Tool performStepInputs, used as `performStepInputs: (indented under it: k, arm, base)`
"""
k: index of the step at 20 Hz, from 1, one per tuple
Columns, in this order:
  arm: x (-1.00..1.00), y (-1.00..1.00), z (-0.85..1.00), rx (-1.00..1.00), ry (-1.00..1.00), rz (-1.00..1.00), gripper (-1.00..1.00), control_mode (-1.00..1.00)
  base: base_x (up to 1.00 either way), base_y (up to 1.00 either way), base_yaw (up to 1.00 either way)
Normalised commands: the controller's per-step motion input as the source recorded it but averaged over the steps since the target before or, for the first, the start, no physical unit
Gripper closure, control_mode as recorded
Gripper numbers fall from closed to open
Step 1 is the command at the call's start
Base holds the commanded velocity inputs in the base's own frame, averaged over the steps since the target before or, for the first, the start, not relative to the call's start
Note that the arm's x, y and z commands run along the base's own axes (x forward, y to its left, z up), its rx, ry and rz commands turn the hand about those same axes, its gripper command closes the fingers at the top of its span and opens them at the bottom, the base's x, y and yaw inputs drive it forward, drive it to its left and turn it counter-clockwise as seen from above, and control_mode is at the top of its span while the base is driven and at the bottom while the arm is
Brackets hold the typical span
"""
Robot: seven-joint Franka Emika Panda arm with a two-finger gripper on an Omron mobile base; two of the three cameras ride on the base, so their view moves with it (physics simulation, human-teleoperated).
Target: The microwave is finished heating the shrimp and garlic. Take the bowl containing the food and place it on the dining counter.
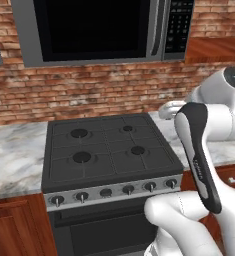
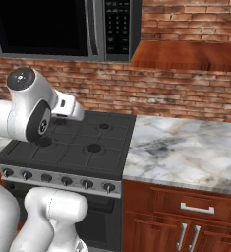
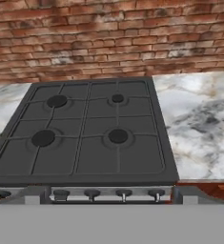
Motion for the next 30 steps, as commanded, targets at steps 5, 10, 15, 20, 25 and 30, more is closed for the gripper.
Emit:
performStepInputs:
  k: [5, 10, 15, 20, 25, 30]
  arm:
    - [0.07, 0.0, 0.65, 0.05, -0.24, 0.0, -1.0, -1.0]
    - [0.34, -0.05, 0.63, 0.0, -0.28, 0.0, -1.0, -1.0]
    - [0.56, -0.12, 0.54, 0.0, -0.25, 0.0, -1.0, -1.0]
    - [0.64, -0.06, 0.65, 0.0, -0.24, -0.03, -1.0, -1.0]
    - [0.75, 0.0, 0.77, -0.01, -0.17, -0.06, -1.0, -1.0]
    - [0.74, -0.03, 0.76, -0.03, 0.0, -0.03, -1.0, -1.0]
  base:
    - [0.0, 0.0, 0.0]
    - [0.0, 0.0, 0.0]
    - [0.0, 0.0, 0.0]
    - [0.0, 0.0, 0.0]
    - [0.0, 0.0, 0.0]
    - [0.0, 0.0, 0.0]
